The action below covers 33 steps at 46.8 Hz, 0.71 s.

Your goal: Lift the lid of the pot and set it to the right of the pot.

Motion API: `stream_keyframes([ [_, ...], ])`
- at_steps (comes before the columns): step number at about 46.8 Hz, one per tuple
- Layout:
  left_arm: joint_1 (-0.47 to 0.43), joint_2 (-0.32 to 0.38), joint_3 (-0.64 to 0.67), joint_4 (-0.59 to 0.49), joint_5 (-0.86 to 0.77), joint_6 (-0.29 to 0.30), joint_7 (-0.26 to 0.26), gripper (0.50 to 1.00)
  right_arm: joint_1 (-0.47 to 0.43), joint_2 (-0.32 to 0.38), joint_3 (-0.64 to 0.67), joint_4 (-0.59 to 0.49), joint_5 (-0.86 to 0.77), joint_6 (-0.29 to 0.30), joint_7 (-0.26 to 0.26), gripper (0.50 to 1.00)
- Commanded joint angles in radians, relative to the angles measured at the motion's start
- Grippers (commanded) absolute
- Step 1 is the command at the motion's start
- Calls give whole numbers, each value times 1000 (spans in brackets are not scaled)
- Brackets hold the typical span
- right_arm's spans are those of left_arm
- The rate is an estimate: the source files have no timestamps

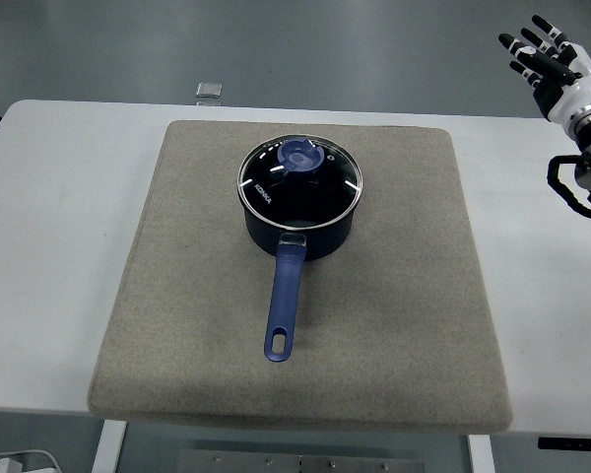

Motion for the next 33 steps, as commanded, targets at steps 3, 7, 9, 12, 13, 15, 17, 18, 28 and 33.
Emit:
stream_keyframes([
  [3, -6, 0, -5, -7, -2, 0, 0, 1000, 2, -14, 0, 0, 0, 0, 0, 907],
  [7, -6, 0, -1, 4, 0, 1, 0, 1000, 5, -16, 0, 0, 0, -2, 0, 907],
  [9, -6, 0, -1, 5, 0, 1, 0, 1000, 13, -16, 0, 0, 0, -2, 0, 907],
  [12, -6, 0, -2, 4, 0, 1, 0, 1000, 16, -14, 0, 0, 0, -2, 0, 909],
  [13, -6, 0, -2, 4, 0, 1, 0, 1000, 16, -16, 0, 0, 0, -2, 0, 909],
  [15, -6, 0, -2, -1, 0, 1, 0, 1000, 16, -16, 0, 0, 0, -2, 0, 907],
  [17, -5, 0, -2, -8, 0, 0, 0, 1000, 16, -16, 0, 0, 0, -2, 0, 909],
  [18, -5, 0, -2, -8, 0, 0, 0, 1000, 16, -17, 0, -2, 0, -2, 0, 909],
  [28, -5, 0, -2, 4, 0, 1, 0, 1000, 18, -17, 0, -3, 0, -2, 0, 909],
  [33, -5, 0, -2, -2, 0, 1, 0, 1000, 16, -24, 0, -17, 0, 0, 0, 909],
])
